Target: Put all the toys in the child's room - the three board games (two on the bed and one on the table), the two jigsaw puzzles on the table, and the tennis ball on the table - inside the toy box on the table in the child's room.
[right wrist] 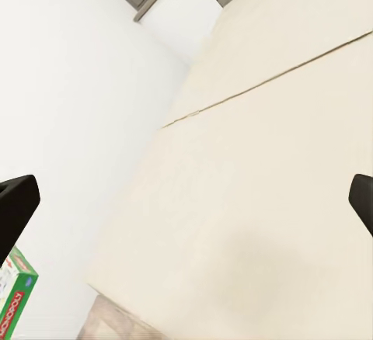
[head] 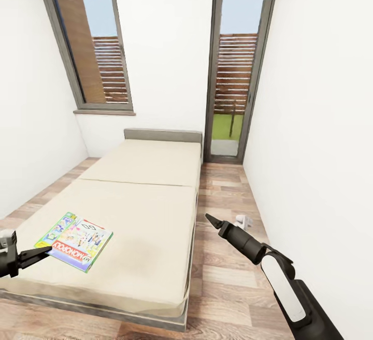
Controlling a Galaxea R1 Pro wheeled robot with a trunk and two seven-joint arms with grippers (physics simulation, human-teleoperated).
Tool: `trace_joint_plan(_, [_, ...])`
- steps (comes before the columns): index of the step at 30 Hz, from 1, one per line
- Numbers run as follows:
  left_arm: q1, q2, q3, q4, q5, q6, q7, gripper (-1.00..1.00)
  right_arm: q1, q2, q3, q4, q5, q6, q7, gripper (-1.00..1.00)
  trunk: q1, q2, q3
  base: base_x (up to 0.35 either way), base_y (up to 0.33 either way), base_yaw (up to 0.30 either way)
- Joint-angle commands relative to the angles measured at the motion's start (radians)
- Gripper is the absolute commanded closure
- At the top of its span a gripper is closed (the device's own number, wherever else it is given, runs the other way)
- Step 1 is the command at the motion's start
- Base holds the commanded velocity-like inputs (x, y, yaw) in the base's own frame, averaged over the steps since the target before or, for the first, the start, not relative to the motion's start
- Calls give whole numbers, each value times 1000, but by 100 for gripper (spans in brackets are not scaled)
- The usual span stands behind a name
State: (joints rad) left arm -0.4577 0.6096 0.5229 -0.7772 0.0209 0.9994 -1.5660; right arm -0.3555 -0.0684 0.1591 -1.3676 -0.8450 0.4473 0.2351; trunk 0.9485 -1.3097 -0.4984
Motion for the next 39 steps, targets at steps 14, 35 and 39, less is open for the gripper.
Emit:
trace_joint_plan(14, [-1, 0, 0, 0, -2, 10, -5, 100, 0, 0, 0, -1, -3, 4, 0, -100, -54, 98, 43, 0, 0, 287])
trace_joint_plan(35, [0, 0, 0, 0, -2, 10, -5, 100, 0, 2, 2, -1, -2, 4, -2, -100, -134, 245, 109, 0, 0, 134])
trace_joint_plan(39, [-1, -1, 0, 0, -2, 10, -5, 100, 0, 3, 2, -1, -2, 4, -2, -100, -150, 273, 121, 0, 0, 288])
